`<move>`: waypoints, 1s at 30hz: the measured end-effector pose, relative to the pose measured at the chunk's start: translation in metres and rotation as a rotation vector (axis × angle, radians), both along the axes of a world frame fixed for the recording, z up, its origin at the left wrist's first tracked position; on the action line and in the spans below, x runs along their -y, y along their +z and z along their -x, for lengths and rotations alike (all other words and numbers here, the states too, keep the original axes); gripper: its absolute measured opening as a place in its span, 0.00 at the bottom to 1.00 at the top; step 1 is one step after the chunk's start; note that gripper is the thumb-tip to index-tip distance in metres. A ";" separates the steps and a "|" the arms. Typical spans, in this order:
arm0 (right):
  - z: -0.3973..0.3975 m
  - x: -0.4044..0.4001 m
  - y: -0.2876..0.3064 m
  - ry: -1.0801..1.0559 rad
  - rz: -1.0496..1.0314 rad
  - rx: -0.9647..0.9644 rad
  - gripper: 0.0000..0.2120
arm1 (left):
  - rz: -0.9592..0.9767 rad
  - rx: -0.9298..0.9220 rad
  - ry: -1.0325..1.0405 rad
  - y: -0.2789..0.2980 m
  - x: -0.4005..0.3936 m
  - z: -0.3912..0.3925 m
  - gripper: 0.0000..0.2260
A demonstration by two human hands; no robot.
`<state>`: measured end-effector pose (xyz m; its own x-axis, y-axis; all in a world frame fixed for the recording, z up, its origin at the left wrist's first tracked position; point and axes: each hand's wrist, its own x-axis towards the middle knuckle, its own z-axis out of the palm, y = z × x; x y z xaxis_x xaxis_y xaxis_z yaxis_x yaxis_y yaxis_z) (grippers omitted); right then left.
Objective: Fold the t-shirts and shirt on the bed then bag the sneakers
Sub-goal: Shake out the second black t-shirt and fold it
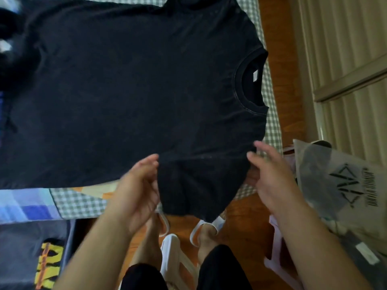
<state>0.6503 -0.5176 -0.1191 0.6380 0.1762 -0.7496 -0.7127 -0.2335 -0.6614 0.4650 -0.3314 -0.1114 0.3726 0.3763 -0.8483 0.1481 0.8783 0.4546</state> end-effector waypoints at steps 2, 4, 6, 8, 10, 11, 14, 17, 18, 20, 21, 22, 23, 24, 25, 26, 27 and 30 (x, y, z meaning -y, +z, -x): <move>-0.018 -0.023 -0.003 0.016 0.024 -0.083 0.11 | 0.096 0.020 -0.020 -0.008 -0.026 -0.009 0.11; -0.023 -0.030 -0.018 0.194 0.213 -0.039 0.13 | 0.024 -0.114 -0.174 -0.025 -0.032 -0.013 0.14; -0.018 -0.029 -0.028 0.388 0.393 0.034 0.17 | -0.041 -0.199 -0.326 -0.036 -0.024 -0.010 0.13; -0.009 -0.018 -0.033 0.481 0.423 0.077 0.19 | -0.078 -0.202 -0.384 -0.042 -0.015 -0.004 0.11; 0.001 -0.010 -0.034 0.513 0.409 0.144 0.16 | -0.087 -0.172 -0.341 -0.048 -0.010 0.002 0.08; 0.004 -0.007 -0.034 0.523 0.405 0.186 0.12 | -0.074 -0.148 -0.306 -0.049 -0.009 0.003 0.07; 0.011 -0.009 -0.038 0.506 0.422 0.329 0.04 | -0.022 -0.080 -0.207 -0.053 -0.010 0.000 0.06; 0.004 -0.005 -0.039 0.451 0.449 0.428 0.05 | -0.049 -0.100 -0.209 -0.053 -0.011 -0.003 0.01; 0.002 0.002 -0.037 0.444 0.457 0.449 0.06 | -0.064 -0.127 -0.235 -0.051 -0.009 -0.001 0.02; 0.001 0.020 -0.035 0.494 0.491 0.469 0.06 | -0.077 -0.164 -0.310 -0.048 -0.002 0.006 0.04; 0.003 0.031 -0.037 0.554 0.532 0.452 0.07 | -0.088 -0.181 -0.359 -0.048 0.002 0.011 0.04; 0.007 0.039 -0.040 0.629 0.594 0.421 0.06 | -0.107 -0.200 -0.411 -0.048 0.006 0.016 0.04; 0.011 0.045 -0.044 0.700 0.669 0.404 0.06 | -0.137 -0.224 -0.469 -0.048 0.009 0.020 0.04; 0.013 0.047 -0.048 0.740 0.739 0.428 0.05 | -0.175 -0.244 -0.528 -0.050 0.012 0.022 0.06; 0.013 0.043 -0.050 0.746 0.792 0.486 0.04 | -0.214 -0.257 -0.580 -0.051 0.013 0.023 0.07; 0.011 0.034 -0.049 0.734 0.820 0.572 0.05 | -0.251 -0.265 -0.617 -0.052 0.013 0.022 0.07; 0.008 0.020 -0.045 0.718 0.815 0.670 0.07 | -0.280 -0.271 -0.635 -0.052 0.012 0.021 0.05; -0.009 -0.032 -0.037 0.730 0.704 0.872 0.15 | -0.362 -0.296 -0.691 -0.050 0.005 0.013 0.04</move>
<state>0.6592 -0.4854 -0.1566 0.8774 0.4266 -0.2195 0.3114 -0.8545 -0.4157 0.4523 -0.3361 -0.1617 0.4003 0.4126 -0.8182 0.7580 0.3527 0.5487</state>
